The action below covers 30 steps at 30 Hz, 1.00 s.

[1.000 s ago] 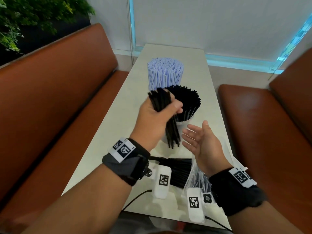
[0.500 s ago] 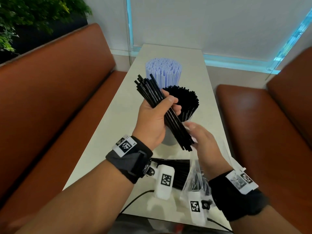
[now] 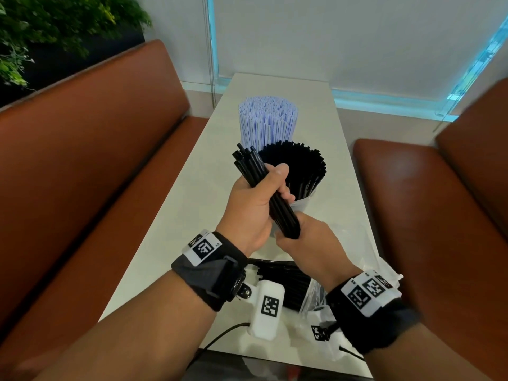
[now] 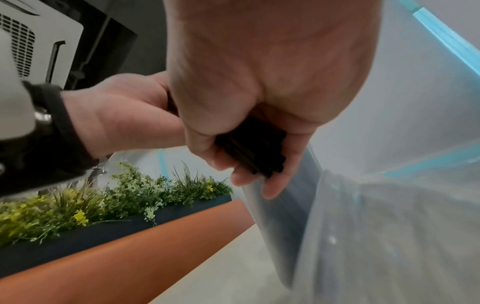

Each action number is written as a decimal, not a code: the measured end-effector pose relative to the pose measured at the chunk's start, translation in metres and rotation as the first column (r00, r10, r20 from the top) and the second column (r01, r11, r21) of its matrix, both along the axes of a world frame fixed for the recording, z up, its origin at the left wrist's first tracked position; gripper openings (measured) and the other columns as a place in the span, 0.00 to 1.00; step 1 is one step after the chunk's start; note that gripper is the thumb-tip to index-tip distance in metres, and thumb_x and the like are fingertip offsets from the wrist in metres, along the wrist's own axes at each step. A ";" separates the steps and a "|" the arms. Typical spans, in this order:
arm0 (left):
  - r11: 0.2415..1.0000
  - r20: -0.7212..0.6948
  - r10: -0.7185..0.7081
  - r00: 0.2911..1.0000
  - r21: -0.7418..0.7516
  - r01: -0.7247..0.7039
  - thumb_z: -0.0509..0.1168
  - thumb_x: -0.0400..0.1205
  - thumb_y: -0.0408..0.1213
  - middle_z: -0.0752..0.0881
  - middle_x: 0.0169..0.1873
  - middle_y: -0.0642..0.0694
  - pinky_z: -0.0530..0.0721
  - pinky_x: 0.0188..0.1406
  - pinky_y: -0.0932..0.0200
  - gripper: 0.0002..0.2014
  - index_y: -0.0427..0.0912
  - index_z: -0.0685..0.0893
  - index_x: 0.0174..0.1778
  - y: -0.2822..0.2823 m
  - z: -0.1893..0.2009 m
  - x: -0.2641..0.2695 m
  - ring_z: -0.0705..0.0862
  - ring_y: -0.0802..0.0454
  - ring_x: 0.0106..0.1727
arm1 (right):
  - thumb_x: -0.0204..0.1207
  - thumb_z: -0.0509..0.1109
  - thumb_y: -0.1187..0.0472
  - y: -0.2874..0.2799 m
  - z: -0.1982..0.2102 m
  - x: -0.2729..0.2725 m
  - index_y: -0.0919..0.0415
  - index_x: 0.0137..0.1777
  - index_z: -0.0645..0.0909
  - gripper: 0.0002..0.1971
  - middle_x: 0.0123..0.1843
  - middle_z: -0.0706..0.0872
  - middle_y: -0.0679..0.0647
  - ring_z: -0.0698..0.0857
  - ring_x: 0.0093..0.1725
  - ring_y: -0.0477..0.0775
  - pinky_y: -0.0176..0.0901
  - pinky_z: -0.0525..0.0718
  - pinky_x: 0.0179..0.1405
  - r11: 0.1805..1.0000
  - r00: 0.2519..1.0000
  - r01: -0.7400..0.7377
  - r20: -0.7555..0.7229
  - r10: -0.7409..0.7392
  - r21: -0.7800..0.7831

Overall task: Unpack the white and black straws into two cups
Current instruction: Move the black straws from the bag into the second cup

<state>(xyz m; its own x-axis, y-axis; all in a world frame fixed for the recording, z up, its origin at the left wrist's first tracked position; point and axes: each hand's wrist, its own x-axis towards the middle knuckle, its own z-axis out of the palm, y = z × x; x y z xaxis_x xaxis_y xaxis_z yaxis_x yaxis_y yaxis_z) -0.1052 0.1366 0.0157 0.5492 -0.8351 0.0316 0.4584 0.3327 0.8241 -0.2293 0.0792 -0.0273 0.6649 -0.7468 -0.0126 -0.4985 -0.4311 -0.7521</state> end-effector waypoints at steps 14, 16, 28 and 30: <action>0.972 0.126 0.233 0.964 -0.017 -0.233 0.70 0.83 0.32 0.83 0.29 0.47 0.85 0.32 0.53 0.07 0.44 0.78 0.47 -0.037 0.051 0.052 0.83 0.47 0.29 | 0.86 0.57 0.49 -0.060 0.007 0.006 0.44 0.62 0.74 0.09 0.35 0.79 0.45 0.80 0.39 0.57 0.49 0.74 0.37 0.963 0.948 -0.072 -0.319 -0.016 -0.261; 0.971 0.060 0.239 0.969 -0.006 -0.239 0.68 0.84 0.30 0.83 0.29 0.47 0.84 0.32 0.53 0.07 0.44 0.76 0.47 -0.047 0.051 0.055 0.83 0.46 0.29 | 0.88 0.57 0.50 -0.062 0.003 0.010 0.47 0.52 0.75 0.07 0.35 0.76 0.43 0.81 0.42 0.58 0.48 0.72 0.39 0.965 0.953 -0.080 -0.304 0.001 -0.248; 0.873 0.027 0.482 0.876 -0.101 -0.477 0.71 0.81 0.33 0.81 0.25 0.48 0.83 0.30 0.53 0.08 0.41 0.76 0.45 -0.071 0.055 0.071 0.80 0.49 0.24 | 0.91 0.53 0.48 -0.065 -0.004 0.010 0.52 0.62 0.79 0.15 0.43 0.84 0.53 0.81 0.47 0.61 0.56 0.84 0.46 0.953 0.962 -0.124 -0.268 0.047 -0.278; 0.874 0.106 0.483 0.869 -0.111 -0.472 0.71 0.81 0.34 0.80 0.23 0.48 0.82 0.27 0.54 0.09 0.42 0.75 0.44 -0.071 0.052 0.069 0.80 0.48 0.23 | 0.91 0.53 0.48 -0.066 -0.006 0.010 0.51 0.62 0.79 0.15 0.42 0.82 0.51 0.80 0.47 0.60 0.53 0.82 0.44 0.952 0.962 -0.119 -0.270 0.040 -0.282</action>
